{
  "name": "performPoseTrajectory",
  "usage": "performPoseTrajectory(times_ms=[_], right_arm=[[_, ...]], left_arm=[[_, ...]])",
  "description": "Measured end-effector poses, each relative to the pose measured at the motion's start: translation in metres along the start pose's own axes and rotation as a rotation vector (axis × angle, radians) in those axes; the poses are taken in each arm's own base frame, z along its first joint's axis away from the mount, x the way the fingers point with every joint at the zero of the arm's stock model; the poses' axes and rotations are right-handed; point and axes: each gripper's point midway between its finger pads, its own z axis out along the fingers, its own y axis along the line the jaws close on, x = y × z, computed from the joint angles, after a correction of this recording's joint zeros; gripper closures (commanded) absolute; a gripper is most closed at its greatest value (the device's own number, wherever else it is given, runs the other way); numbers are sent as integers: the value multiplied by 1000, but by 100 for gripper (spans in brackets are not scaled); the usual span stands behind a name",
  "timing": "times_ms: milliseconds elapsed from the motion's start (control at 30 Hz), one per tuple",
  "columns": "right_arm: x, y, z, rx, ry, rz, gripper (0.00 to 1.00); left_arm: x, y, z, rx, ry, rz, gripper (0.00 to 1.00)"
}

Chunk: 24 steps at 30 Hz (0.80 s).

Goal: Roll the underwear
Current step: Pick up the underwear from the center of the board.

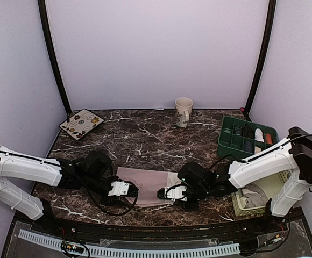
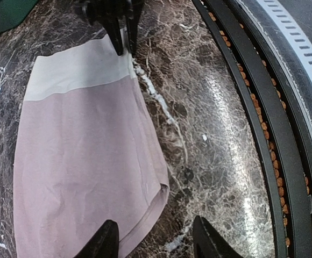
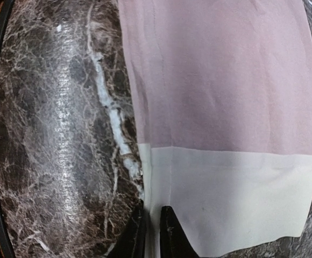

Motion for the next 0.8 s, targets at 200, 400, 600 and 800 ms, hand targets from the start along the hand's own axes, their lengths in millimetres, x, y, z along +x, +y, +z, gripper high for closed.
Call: performPoseTrajectory(times_ms=[200, 400, 600, 800], right_arm=[[7, 2, -8, -9, 40, 44, 73], [17, 4, -15, -22, 81, 68, 78], [17, 0, -9, -64, 101, 110, 83], [11, 0, -4, -89, 97, 112, 100]], left_arm=[[7, -9, 6, 46, 23, 26, 53], [5, -9, 8, 53, 22, 48, 53], [2, -8, 9, 58, 20, 66, 55], [2, -12, 10, 76, 26, 86, 61]])
